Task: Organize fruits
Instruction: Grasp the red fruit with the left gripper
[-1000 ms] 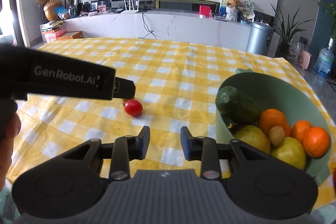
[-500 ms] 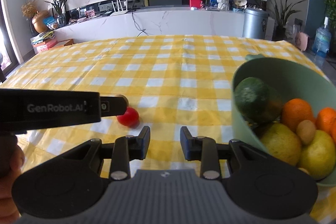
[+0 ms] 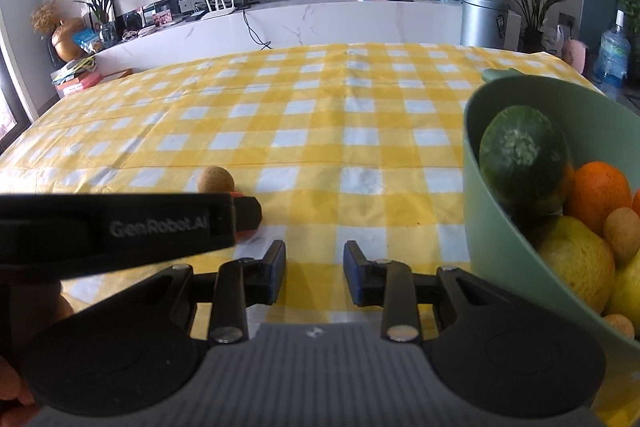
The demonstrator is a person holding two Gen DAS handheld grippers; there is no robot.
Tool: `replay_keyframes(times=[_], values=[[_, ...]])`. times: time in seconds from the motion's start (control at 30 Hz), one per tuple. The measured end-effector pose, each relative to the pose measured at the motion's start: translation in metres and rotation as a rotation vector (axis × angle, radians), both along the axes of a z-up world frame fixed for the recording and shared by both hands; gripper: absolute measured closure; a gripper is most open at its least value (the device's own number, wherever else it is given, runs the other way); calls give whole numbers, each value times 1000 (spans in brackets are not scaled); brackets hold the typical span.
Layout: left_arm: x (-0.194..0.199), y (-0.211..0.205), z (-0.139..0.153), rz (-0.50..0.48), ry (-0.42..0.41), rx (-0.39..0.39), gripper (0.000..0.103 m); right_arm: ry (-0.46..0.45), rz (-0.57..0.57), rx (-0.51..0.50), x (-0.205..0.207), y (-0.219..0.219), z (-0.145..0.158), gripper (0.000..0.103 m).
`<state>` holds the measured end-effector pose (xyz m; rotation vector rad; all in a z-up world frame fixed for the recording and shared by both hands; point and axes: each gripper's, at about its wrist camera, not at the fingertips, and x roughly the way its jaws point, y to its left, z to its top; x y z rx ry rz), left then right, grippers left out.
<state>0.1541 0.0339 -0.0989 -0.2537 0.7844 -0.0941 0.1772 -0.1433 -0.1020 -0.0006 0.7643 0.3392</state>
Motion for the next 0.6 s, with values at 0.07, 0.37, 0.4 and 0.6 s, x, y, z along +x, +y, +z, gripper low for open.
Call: replay_keyframes(times=[0.07, 0.37, 0.4, 0.6], values=[[1, -1, -1, -5, -1, 14, 64, -4, 4, -2, 0, 1, -1, 73], [-3, -4, 3, -17, -26, 43, 69, -23, 28, -2, -2, 5, -1, 72], [-5, -4, 6, -13, -39, 46, 70, -27, 31, -2, -2, 6, 0, 72], [-16, 6, 23, 47, -108, 87, 70, -66, 76, 6, -6, 13, 5, 72]])
